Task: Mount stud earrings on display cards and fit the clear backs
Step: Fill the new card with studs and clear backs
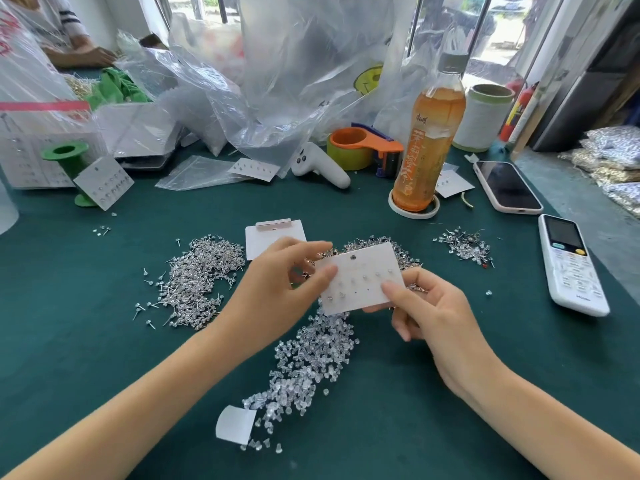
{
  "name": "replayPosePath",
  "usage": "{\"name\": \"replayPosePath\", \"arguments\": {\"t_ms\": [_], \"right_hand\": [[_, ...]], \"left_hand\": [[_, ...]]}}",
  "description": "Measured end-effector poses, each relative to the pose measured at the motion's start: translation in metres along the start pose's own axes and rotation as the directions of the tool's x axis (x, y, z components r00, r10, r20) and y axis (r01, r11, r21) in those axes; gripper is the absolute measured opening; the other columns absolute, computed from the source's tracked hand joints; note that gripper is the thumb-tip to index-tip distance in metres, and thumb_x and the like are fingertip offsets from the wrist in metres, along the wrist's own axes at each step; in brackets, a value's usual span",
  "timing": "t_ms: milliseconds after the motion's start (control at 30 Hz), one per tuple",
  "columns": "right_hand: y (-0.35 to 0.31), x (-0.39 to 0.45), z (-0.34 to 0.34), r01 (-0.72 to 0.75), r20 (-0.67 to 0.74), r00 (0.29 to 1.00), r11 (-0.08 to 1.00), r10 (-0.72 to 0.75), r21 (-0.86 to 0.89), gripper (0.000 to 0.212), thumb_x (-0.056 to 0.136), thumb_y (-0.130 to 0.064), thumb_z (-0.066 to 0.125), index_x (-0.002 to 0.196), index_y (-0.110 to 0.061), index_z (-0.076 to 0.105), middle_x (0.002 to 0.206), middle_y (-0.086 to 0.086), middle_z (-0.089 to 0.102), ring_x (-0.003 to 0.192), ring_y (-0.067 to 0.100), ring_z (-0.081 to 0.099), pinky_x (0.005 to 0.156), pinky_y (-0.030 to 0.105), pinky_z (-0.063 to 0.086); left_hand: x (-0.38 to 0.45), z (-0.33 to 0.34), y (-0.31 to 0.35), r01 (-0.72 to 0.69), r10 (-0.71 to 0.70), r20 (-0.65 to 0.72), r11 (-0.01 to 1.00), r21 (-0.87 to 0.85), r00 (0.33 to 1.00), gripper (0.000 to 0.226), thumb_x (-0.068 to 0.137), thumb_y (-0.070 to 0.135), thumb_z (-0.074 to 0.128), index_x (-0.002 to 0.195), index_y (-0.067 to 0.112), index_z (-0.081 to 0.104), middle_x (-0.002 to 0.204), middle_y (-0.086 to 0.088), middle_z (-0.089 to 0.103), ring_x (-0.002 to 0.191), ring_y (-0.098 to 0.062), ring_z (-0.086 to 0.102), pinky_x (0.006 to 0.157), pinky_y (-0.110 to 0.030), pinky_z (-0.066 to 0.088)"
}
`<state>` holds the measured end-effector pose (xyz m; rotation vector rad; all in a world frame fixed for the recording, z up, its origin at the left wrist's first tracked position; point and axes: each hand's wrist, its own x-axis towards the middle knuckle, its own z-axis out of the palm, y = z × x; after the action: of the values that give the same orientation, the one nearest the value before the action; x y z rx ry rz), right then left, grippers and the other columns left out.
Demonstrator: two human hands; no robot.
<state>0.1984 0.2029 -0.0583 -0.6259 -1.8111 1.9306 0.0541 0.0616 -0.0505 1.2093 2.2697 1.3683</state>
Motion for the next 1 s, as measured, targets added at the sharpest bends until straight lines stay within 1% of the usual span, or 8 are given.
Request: {"name": "replayPosePath", "arguments": {"t_ms": [133,300,367,400,467,600,700,1000], "right_hand": [[0.001,0.000,0.004,-0.035,-0.017,0.999,0.999,0.035,-0.018,0.014,0.088,-0.020,0.065,0.078,-0.013,0.058,0.056,0.000,0.066,0.038,0.011,0.037,0.045,0.012,0.034],[0.000,0.006,0.005,-0.018,0.019,1.000,0.998,0.019,-0.061,0.011,0.088,-0.024,0.064,0.082,-0.015,0.062,0.050,-0.008,0.060,0.039,0.008,0.040,0.045,0.010,0.034],[-0.001,0.013,-0.001,0.089,-0.025,0.995,0.970,-0.098,-0.226,0.006,0.086,-0.029,0.066,0.083,-0.024,0.067,0.058,-0.008,0.065,0.047,0.007,0.047,0.049,0.010,0.038],[0.000,0.017,-0.007,0.173,-0.034,0.978,0.899,-0.204,-0.402,0.003,0.084,-0.031,0.068,0.085,-0.028,0.068,0.069,-0.011,0.068,0.056,0.006,0.052,0.055,0.011,0.040],[0.003,0.025,-0.014,0.306,0.062,0.917,0.594,-0.394,-0.744,0.008,0.082,-0.026,0.073,0.088,-0.029,0.070,0.094,-0.016,0.069,0.081,0.008,0.056,0.070,0.015,0.039],[0.011,0.038,-0.011,0.397,0.265,0.886,0.327,-0.381,-0.857,0.016,0.075,-0.016,0.080,0.090,-0.019,0.075,0.116,0.002,0.064,0.107,0.026,0.050,0.096,0.028,0.035],[0.013,0.042,-0.008,0.407,0.292,0.882,0.284,-0.370,-0.868,0.016,0.074,-0.019,0.082,0.088,-0.021,0.076,0.122,0.004,0.061,0.112,0.030,0.048,0.098,0.040,0.037],[0.015,0.048,-0.002,0.427,0.314,0.864,0.241,-0.395,-0.871,0.012,0.073,-0.016,0.082,0.075,-0.018,0.071,0.119,0.004,0.064,0.112,0.032,0.051,0.091,0.040,0.037]], "left_hand": [[-0.005,0.002,0.007,-0.271,0.254,0.100,0.934,0.232,0.962,0.076,0.071,0.056,0.064,0.136,0.020,0.048,0.133,0.012,0.046,0.123,0.004,0.039,0.103,-0.007,0.028],[-0.003,0.001,0.005,-0.286,0.275,0.078,0.911,0.297,0.958,0.073,0.074,0.043,0.074,0.137,0.020,0.048,0.130,0.007,0.052,0.118,-0.002,0.044,0.098,-0.008,0.031],[0.000,-0.007,-0.001,-0.268,0.264,0.058,0.908,0.322,0.963,0.074,0.074,0.048,0.073,0.138,0.024,0.046,0.129,0.009,0.053,0.117,-0.001,0.044,0.095,-0.008,0.033],[0.001,-0.012,-0.004,-0.256,0.256,0.044,0.906,0.338,0.966,0.075,0.074,0.053,0.071,0.138,0.026,0.044,0.129,0.011,0.053,0.118,-0.001,0.045,0.096,-0.012,0.035],[0.001,-0.020,-0.011,-0.234,0.240,0.030,0.900,0.367,0.970,0.076,0.073,0.060,0.062,0.139,0.030,0.040,0.127,0.018,0.050,0.120,-0.001,0.044,0.097,-0.022,0.039],[-0.004,-0.024,-0.025,-0.241,0.242,0.057,0.855,0.459,0.969,0.076,0.074,0.061,0.052,0.139,0.028,0.036,0.124,0.010,0.057,0.114,-0.011,0.050,0.094,-0.028,0.040],[-0.005,-0.022,-0.030,-0.254,0.247,0.081,0.830,0.497,0.966,0.078,0.075,0.061,0.052,0.141,0.025,0.033,0.121,0.003,0.061,0.113,-0.015,0.051,0.095,-0.025,0.037],[-0.007,-0.024,-0.032,-0.254,0.252,0.073,0.823,0.508,0.965,0.076,0.076,0.058,0.057,0.140,0.022,0.037,0.122,0.003,0.061,0.113,-0.010,0.045,0.095,-0.020,0.033]]}}
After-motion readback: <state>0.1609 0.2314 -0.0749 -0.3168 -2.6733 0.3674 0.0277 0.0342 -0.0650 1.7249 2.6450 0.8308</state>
